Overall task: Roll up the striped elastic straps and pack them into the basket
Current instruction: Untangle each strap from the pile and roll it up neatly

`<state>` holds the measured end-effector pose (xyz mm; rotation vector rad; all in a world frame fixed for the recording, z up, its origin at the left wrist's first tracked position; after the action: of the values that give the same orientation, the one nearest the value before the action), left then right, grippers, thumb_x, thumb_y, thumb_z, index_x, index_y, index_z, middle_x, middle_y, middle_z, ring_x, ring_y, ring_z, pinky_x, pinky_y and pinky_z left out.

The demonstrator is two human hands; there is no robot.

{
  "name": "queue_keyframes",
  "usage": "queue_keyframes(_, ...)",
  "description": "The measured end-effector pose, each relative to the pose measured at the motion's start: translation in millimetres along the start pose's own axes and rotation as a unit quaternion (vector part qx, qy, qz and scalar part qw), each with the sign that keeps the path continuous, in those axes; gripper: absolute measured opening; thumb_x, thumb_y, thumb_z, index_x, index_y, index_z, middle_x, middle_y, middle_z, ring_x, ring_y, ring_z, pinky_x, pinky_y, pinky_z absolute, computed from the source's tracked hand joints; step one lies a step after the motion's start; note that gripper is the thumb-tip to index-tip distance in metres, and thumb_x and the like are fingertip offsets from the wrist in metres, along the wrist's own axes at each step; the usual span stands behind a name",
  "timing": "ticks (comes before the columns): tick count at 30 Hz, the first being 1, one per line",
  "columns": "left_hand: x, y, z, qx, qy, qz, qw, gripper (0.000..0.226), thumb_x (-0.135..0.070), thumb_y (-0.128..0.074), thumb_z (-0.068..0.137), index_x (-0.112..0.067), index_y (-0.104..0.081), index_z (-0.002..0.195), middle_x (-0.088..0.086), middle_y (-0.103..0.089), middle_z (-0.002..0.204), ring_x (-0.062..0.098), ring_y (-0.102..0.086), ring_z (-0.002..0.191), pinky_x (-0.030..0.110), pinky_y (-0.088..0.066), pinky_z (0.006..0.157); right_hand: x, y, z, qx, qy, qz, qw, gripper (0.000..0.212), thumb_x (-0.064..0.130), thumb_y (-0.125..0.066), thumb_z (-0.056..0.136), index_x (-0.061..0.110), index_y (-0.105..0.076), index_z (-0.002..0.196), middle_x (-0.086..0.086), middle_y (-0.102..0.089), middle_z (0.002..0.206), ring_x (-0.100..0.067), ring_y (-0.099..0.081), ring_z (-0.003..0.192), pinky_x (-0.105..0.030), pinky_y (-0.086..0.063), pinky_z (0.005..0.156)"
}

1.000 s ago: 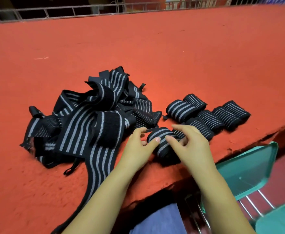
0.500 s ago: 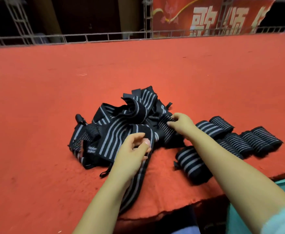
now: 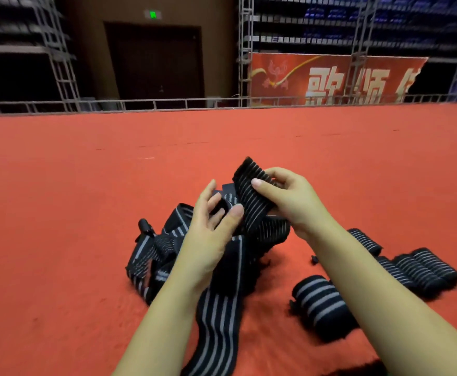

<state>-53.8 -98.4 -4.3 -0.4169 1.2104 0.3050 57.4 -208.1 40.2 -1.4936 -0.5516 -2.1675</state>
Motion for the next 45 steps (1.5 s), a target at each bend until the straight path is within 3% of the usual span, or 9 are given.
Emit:
queue_keyframes(3,-19,12,2,0.004,-0.013,-0.076,0.997,0.067,-0.059,-0.08,0.064,-0.056,-0.05,0.123,-0.003,-0.057,0.136,0.016,-0.06,0.121,0.046,-0.049,0.099,14,-27,-15,0.081,0.041,-0.051,0.995,0.018,0.009,-0.07,0.086,0.017,-0.068,0.102,0.001,-0.071,0.089,-0.009,-0.068,0.079,-0.028,-0.057,0.074)
queue_keyframes(8,-21,44,-16,-0.109,-0.013,-0.097,0.989,0.04,-0.012,-0.07,0.082,-0.026,-0.059,0.117,0.006,-0.071,0.104,0.022,-0.069,0.093,0.034,-0.056,0.082,6,-60,-45,0.24,0.036,-0.016,0.97,0.055,-0.002,-0.068,0.084,0.02,-0.053,0.132,0.004,-0.062,0.129,-0.006,-0.059,0.116,-0.024,-0.047,0.099)
queue_keyframes(13,-12,86,-47,-0.168,0.027,-0.099,0.98,0.024,0.007,-0.051,0.092,-0.013,-0.062,0.101,0.01,-0.072,0.086,0.014,-0.068,0.064,0.024,-0.055,0.054,-25,-82,-64,0.173,-0.01,0.106,0.979,0.045,-0.005,-0.067,0.084,0.022,-0.059,0.12,-0.001,-0.066,0.119,-0.009,-0.066,0.105,-0.022,-0.053,0.083)
queue_keyframes(19,-9,113,-70,-0.163,0.055,-0.133,0.976,0.029,0.011,-0.042,0.091,-0.011,-0.061,0.093,0.007,-0.069,0.073,0.015,-0.063,0.056,0.023,-0.054,0.051,-51,-115,-78,0.12,0.09,-0.146,0.978,0.063,0.026,-0.079,0.078,0.045,-0.045,0.128,0.019,-0.047,0.134,0.009,-0.041,0.125,-0.012,-0.033,0.105)
queue_keyframes(22,-10,120,-77,-0.167,0.073,-0.125,0.975,0.025,0.002,-0.042,0.096,-0.012,-0.062,0.095,0.007,-0.07,0.074,0.014,-0.062,0.054,0.022,-0.051,0.048,-52,-121,-76,0.126,0.093,-0.196,0.968,0.057,0.029,-0.078,0.077,0.037,-0.053,0.128,0.022,-0.054,0.123,0.011,-0.044,0.115,-0.007,-0.03,0.098)
queue_keyframes(26,-6,121,-82,-0.114,0.08,-0.016,0.99,0.025,-0.036,-0.065,0.086,-0.021,-0.065,0.106,0.004,-0.071,0.084,0.015,-0.062,0.064,0.027,-0.048,0.05,-54,-130,-76,0.126,0.1,-0.209,0.965,0.026,0.019,-0.077,0.077,0.035,-0.064,0.093,0.02,-0.063,0.092,0.012,-0.054,0.092,-0.005,-0.036,0.08)
queue_keyframes(29,1,121,-81,-0.095,0.06,0.09,0.99,0.027,-0.024,-0.076,0.077,-0.024,-0.068,0.103,-0.004,-0.07,0.079,0.014,-0.062,0.068,0.025,-0.048,0.053,-55,-128,-75,0.114,0.063,-0.155,0.979,0.021,0.02,-0.076,0.079,0.037,-0.064,0.081,0.017,-0.068,0.081,0.006,-0.06,0.082,-0.011,-0.043,0.076)
queue_keyframes(34,4,129,-78,-0.183,0.046,0.054,0.981,0.002,-0.02,-0.072,0.081,-0.018,-0.072,0.081,0.003,-0.069,0.076,0.019,-0.061,0.072,0.031,-0.048,0.062,-54,-117,-75,0.12,0.053,-0.109,0.985,0.013,0.015,-0.073,0.082,0.029,-0.071,0.083,0.014,-0.072,0.081,0.001,-0.065,0.077,-0.012,-0.046,0.074)
queue_keyframes(45,-28,160,-64,-0.334,-0.015,-0.016,0.942,0.013,-0.009,-0.057,0.096,-0.012,-0.065,0.085,-0.001,-0.068,0.069,0.009,-0.066,0.059,0.023,-0.055,0.053,-66,-98,-80,0.154,0.008,-0.142,0.978,0.018,0.017,-0.075,0.081,0.031,-0.069,0.088,0.019,-0.072,0.088,0.004,-0.066,0.084,-0.018,-0.049,0.082)
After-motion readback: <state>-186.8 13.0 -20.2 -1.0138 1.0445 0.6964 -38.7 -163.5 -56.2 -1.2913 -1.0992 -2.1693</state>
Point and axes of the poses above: each hand's wrist, its own z-axis towards the middle knuckle, its own y-axis out of the back of the hand, x = y × z, the point moved 2 cm from there along z, towards the middle knuckle
